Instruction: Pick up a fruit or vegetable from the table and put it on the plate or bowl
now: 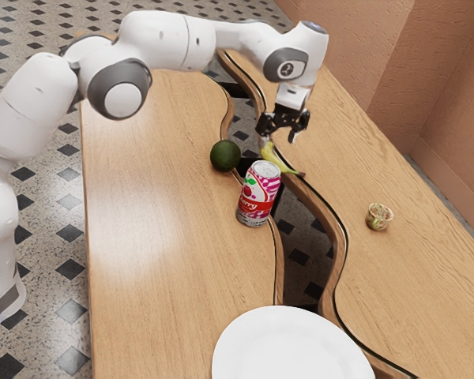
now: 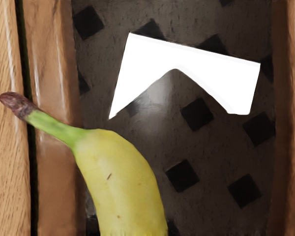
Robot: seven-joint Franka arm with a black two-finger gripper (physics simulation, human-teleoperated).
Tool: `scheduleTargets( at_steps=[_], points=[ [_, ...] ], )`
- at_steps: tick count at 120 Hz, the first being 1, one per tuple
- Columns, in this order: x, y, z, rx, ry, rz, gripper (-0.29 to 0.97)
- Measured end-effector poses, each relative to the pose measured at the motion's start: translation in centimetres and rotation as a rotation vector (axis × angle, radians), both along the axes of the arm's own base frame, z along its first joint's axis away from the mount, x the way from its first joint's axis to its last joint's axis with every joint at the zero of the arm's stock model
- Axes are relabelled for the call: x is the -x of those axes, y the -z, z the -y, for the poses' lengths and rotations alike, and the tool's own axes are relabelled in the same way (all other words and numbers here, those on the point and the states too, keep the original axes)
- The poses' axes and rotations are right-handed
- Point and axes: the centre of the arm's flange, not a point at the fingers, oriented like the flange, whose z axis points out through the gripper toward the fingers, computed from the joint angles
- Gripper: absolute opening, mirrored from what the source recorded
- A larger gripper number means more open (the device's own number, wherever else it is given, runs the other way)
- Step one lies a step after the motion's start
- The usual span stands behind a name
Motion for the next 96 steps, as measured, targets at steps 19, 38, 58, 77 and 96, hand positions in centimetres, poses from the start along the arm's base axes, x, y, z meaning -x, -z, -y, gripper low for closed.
scheduleTargets(
  at_steps=[19,38,58,77,96],
  points=[
    [0.1,2.0,-2.1,0.005,0.026,-0.02,0.68],
    [-1.4,5.1,-0.3,0.044,0.1,-0.025,0.68],
    [-1.7,6.2,-1.5,0.047,0.109,-0.004,0.66],
    [-1.8,5.9,-2.1,0.042,0.118,0.013,0.64],
    [-1.9,6.7,-2.5,0.044,0.126,0.012,0.44]
  ],
)
